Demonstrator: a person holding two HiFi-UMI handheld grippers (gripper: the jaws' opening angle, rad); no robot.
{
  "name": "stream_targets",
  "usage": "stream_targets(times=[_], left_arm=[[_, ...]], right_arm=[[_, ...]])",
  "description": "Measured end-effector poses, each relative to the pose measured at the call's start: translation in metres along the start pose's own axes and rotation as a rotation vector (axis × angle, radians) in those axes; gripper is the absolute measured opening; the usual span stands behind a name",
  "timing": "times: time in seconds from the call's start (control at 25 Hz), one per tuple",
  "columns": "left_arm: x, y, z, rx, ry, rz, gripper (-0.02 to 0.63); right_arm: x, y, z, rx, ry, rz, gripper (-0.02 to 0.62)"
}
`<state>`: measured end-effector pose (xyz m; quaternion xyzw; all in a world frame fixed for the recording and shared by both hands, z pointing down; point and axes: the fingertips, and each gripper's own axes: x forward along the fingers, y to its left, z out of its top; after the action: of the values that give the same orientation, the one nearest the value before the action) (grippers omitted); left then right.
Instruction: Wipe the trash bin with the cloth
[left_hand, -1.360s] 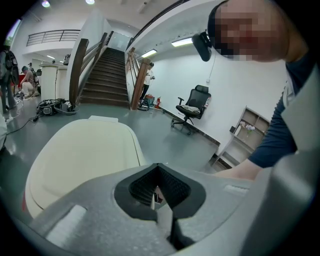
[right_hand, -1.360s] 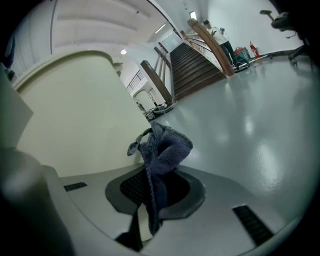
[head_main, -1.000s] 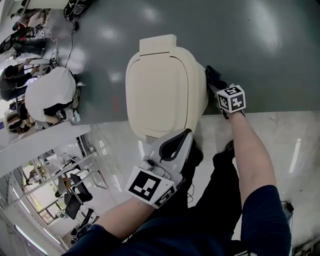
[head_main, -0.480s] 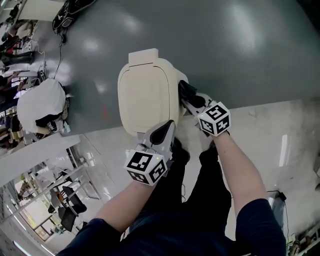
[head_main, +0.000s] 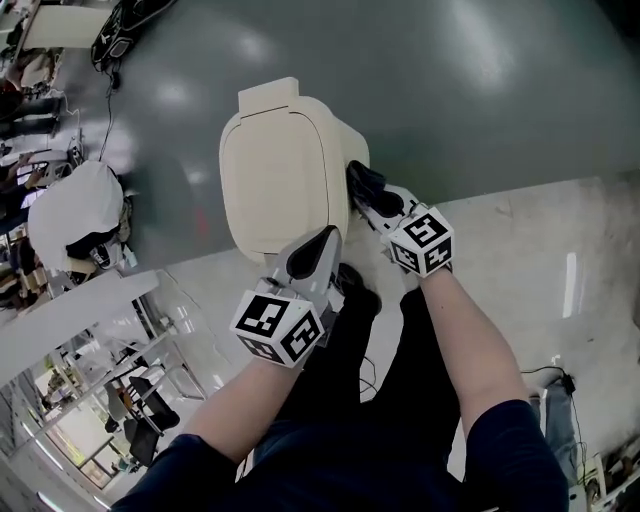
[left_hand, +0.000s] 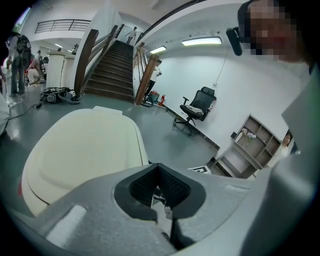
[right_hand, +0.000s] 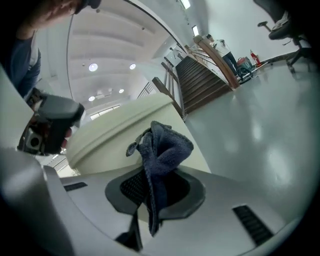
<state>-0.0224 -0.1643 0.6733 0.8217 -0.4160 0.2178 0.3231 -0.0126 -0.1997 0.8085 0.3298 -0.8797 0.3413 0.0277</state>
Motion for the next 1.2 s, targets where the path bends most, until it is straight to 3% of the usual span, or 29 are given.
stream_targets(times=[0.4, 0.68, 0.92, 1.2], left_arm=[[-0.001, -0.012, 0.001, 0.042, 0.004, -0.045, 0.003], [0.0, -0.014, 0.0, 0.05, 0.012, -0.047, 0.003], [0.0, -0.01, -0.004, 0.056, 0.002, -0.041, 0.003], [-0.01, -0.016, -0.008, 0.075, 0.015, -0.024, 0.003]], right_arm=[[0.05, -0.094, -0.114, 0.108, 0.118, -0.119, 0.061], [0.061, -0.122, -0.162, 0.17, 0.197, -0.159, 0.061], [0.038, -0.079, -0.151, 0.176, 0.194, -0.106, 0.061], [-0.005, 0.007, -0.094, 0.208, 0.116, -0.05, 0.061]])
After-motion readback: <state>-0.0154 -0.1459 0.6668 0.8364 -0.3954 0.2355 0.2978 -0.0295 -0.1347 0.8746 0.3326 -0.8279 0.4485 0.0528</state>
